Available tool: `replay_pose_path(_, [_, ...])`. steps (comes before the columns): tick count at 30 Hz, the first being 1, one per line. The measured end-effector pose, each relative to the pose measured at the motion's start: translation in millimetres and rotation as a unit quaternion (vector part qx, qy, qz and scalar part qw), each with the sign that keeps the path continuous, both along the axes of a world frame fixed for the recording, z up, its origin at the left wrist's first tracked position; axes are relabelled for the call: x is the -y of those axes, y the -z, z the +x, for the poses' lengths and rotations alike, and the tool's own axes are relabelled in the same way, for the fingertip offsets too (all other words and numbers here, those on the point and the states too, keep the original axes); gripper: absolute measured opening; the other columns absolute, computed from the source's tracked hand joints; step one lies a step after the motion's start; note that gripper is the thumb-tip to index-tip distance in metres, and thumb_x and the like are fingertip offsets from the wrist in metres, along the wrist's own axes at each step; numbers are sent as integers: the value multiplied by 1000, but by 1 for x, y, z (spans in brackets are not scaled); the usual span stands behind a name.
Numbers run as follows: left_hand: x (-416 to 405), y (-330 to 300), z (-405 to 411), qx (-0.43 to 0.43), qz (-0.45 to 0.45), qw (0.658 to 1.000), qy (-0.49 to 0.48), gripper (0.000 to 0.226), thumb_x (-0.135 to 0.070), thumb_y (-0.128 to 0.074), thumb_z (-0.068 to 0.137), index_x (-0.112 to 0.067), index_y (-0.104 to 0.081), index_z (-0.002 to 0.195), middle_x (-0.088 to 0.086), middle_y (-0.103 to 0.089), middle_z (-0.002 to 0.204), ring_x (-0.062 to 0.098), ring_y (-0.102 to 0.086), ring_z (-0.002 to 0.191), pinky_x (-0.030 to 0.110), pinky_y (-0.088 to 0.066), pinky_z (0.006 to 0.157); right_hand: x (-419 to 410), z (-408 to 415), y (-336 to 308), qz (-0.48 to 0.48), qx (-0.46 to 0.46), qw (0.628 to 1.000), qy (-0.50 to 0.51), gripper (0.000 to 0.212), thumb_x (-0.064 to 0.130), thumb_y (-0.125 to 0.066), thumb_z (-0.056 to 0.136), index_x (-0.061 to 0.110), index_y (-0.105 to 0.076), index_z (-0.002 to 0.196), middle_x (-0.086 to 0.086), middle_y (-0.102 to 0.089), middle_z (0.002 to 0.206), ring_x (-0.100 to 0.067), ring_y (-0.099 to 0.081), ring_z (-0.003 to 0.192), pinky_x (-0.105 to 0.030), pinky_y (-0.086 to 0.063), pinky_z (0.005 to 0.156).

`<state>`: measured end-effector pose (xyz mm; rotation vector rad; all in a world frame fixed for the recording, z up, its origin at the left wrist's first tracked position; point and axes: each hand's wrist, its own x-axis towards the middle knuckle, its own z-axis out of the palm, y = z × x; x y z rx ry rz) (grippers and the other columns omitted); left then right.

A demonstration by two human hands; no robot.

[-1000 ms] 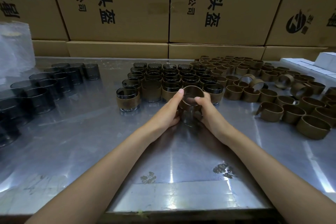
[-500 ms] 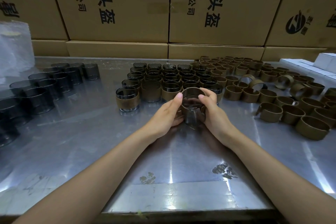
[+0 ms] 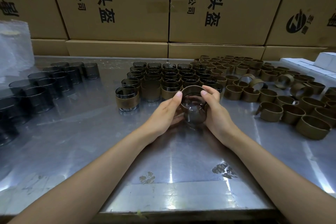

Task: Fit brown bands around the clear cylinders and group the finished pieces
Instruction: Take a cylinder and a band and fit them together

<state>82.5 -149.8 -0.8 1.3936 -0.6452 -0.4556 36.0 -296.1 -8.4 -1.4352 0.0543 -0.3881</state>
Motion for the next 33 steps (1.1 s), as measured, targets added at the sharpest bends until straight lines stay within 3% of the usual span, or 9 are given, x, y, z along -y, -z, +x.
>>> replay_pose_path(4, [0, 0, -1, 0, -11, 1000, 2, 37, -41, -34, 102, -31, -70, 102, -6, -73, 107, 7, -65, 107, 21, -52, 90, 2, 0, 0, 13, 3, 1000, 1, 43, 46, -57, 81, 36, -45, 120, 0, -64, 116, -15, -62, 111, -38, -48, 98])
replay_pose_path(9, [1, 0, -2, 3, -36, 999, 15, 32, -27, -38, 103, -26, -69, 108, -6, -72, 106, 6, -64, 108, 22, -52, 88, 4, -1, -2, 23, 0, 999, 31, 20, 30, -50, 97, 36, -49, 116, -3, -63, 114, -18, -61, 109, -39, -49, 95])
replay_pose_path(13, [3, -4, 0, -36, -21, 999, 2, 26, -41, -49, 97, -25, -69, 105, -3, -72, 108, 10, -65, 106, 31, -50, 97, -1, -2, -7, 111, 8, 994, 15, 20, 25, -48, 98, 31, -51, 117, -5, -63, 115, -20, -62, 108, -42, -51, 90])
replay_pose_path(16, [-1, -10, 1, -76, 45, 996, 17, 48, -64, -57, 77, -26, -69, 103, -4, -74, 105, 12, -69, 98, 26, -52, 87, -4, -5, -14, 165, 25, 986, 11, 25, 20, -47, 98, 25, -50, 122, -10, -61, 121, -22, -60, 110, -46, -50, 94])
replay_pose_path(18, [-4, -10, 3, -89, 74, 992, 41, 59, -68, -59, 67, -23, -69, 104, -1, -74, 102, 14, -71, 95, 21, -55, 78, -3, -7, -16, 177, 19, 984, 8, 32, 17, -48, 96, 18, -49, 129, -16, -58, 128, -27, -58, 117, -49, -44, 102])
replay_pose_path(21, [-7, -9, 4, -101, 47, 993, 31, 52, -61, -67, 71, -20, -71, 103, 2, -75, 101, 13, -71, 94, 20, -56, 73, 1, -12, -22, 176, -13, 981, -74, 40, 24, -54, 88, 9, -60, 125, -19, -61, 126, -32, -58, 118, -49, -40, 106])
replay_pose_path(24, [-12, -11, 6, -122, -24, 991, 54, 26, -46, -73, 72, -28, -78, 91, 1, -74, 102, 12, -70, 95, 24, -56, 74, 6, -19, -28, 129, -75, 965, -217, 40, 38, -60, 81, 16, -71, 112, -12, -64, 121, -29, -58, 115, -42, -41, 103])
replay_pose_path(27, [-18, -12, 9, -138, -62, 984, 98, 33, -43, -73, 67, -25, -77, 95, 4, -72, 107, 15, -69, 99, 28, -57, 79, 13, -22, -28, 96, -98, 947, -291, 51, 49, -74, 72, 24, -69, 116, -7, -63, 126, -24, -58, 116, -34, -46, 100])
replay_pose_path(33, [-20, -15, 6, -109, -68, 985, 119, 58, -39, -81, 61, -12, -67, 111, 9, -69, 112, 18, -65, 102, 29, -55, 88, 17, -25, -28, 70, -54, 949, -303, 61, 48, -86, 60, 20, -72, 112, -7, -68, 114, -20, -63, 106, -32, -51, 94])
